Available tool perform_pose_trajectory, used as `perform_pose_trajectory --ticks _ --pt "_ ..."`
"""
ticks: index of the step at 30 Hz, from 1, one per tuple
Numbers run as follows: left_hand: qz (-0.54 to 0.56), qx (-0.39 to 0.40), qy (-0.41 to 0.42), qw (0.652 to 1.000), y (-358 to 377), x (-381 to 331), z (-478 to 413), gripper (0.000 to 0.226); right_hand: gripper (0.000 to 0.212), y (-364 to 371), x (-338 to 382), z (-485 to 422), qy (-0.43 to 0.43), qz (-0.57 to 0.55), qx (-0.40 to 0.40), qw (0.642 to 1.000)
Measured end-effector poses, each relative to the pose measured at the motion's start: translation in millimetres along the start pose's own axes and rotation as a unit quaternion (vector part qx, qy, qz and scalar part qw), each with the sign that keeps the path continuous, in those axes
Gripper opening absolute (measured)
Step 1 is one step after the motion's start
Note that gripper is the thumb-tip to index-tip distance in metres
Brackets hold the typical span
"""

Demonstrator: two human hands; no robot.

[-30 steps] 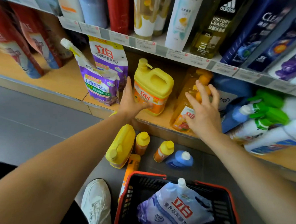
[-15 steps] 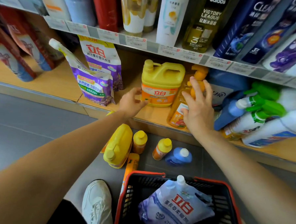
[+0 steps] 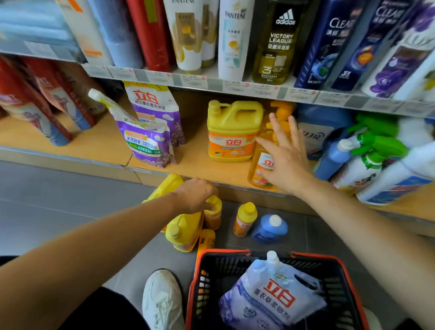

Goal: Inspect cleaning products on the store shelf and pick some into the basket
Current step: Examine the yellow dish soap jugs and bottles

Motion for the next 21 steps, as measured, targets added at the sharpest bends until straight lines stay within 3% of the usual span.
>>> perform_pose_trajectory --ticks 4,5,9,11,16,21 --pt "0.035 -0.049 -0.006 0.998 -33.8 8.0 14.6 0.048 0.062 -4.5 22.7 21.7 -0.052 -0.027 -0.076 0.995" --pt "0.043 -0.067 -0.010 0.997 -47.3 11.6 19.6 0.048 0.054 3.2 28.1 27.6 -0.067 -0.047 -0.056 0.995" --pt "0.103 -0.169 -0.025 0.980 -102.7 25.3 46.9 0.040 0.053 57.1 29.8 48.2 -0.020 -0.091 0.213 0.973" --pt "0.147 -0.226 -0.044 0.962 -125.9 33.6 60.7 0.035 0.050 72.2 26.7 56.8 -0.001 -0.075 0.270 0.960" --pt "0.243 -0.347 -0.116 0.898 -152.0 59.6 70.1 0.034 0.028 89.4 24.4 60.1 0.019 -0.067 0.271 0.960" --pt "0.252 -0.374 -0.197 0.870 -150.0 87.1 48.1 0.039 0.018 91.4 25.0 56.0 0.006 -0.067 0.260 0.963"
Point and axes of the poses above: each hand's wrist, its own z-axis away from the middle knuckle, its own y-axis out of the palm, x = y × z, the point moved 5 cm from there along -z, towards the middle knuckle, and after that the axes turned 3 degrees about z, right-handed, at the moved point
